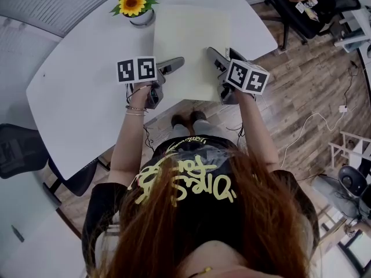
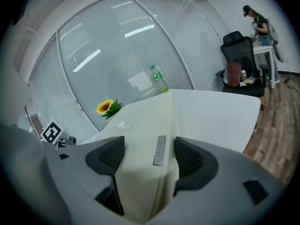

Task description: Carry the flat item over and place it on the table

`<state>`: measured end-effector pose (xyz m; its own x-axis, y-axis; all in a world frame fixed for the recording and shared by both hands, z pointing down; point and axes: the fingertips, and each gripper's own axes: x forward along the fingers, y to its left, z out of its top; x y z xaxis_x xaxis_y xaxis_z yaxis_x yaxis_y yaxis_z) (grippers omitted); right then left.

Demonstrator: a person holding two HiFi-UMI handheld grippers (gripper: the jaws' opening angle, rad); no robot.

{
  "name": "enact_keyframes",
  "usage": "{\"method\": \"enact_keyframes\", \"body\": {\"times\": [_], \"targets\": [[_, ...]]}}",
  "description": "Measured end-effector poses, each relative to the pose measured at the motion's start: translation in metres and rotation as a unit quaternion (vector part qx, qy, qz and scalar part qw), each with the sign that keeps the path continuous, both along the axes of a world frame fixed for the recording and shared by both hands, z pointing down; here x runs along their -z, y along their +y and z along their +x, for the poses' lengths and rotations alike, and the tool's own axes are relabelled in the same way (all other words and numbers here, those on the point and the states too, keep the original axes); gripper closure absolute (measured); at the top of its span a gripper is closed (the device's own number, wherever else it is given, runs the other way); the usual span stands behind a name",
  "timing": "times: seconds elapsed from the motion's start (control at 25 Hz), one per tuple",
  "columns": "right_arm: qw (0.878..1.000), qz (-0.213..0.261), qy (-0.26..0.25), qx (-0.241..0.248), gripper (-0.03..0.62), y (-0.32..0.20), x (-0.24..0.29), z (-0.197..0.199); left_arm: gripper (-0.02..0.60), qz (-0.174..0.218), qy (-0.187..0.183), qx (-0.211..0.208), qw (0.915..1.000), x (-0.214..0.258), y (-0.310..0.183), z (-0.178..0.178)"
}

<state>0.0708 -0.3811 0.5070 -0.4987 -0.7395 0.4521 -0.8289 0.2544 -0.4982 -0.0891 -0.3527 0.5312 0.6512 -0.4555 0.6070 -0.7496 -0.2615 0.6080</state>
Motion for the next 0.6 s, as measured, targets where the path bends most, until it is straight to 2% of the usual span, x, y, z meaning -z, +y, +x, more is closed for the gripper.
{"method": "enact_keyframes", "body": {"times": [0.24,0.6], "targets": [[1.000,-0.025,0.007,0.006,0.252,-0.002,-0.009,-0.003,0.086,-0.020,-0.005,0.004,0.9998,-0.008,0.000,-0.002],[0.999,-0.038,0.011,0.010,0.252,-0.002,-0.013,-0.003,0.087,-0.026,-0.014,0.007,0.9995,-0.010,0.002,-0.002]]}}
